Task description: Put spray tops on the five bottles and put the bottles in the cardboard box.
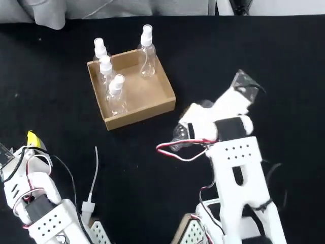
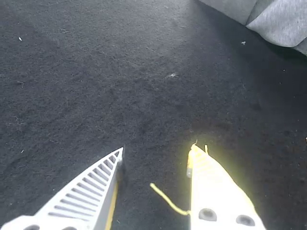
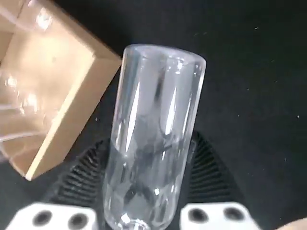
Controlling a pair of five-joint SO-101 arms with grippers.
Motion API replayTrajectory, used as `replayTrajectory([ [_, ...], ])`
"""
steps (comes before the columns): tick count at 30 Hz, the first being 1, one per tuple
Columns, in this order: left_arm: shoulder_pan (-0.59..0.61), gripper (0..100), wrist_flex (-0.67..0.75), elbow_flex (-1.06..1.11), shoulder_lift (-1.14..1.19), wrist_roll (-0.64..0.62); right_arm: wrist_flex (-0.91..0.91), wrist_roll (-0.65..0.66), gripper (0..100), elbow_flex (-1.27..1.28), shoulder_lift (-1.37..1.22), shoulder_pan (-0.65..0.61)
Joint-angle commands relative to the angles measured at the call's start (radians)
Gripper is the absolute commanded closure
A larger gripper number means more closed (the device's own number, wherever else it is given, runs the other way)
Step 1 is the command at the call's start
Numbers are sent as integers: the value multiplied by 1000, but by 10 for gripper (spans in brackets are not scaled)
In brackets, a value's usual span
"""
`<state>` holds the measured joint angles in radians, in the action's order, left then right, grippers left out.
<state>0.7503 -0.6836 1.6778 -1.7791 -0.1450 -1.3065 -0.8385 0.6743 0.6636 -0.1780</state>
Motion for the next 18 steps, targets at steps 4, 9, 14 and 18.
replayTrajectory([
  [4,-2,797,-3,24,-12,-5,104,-26,949,82,38,101],
  [9,-2,797,-3,24,-12,-5,172,-25,949,180,38,115],
  [14,-2,797,-3,24,-12,-5,226,-20,949,243,38,115],
  [18,-2,797,-3,24,-12,-5,230,-17,945,246,38,115],
])
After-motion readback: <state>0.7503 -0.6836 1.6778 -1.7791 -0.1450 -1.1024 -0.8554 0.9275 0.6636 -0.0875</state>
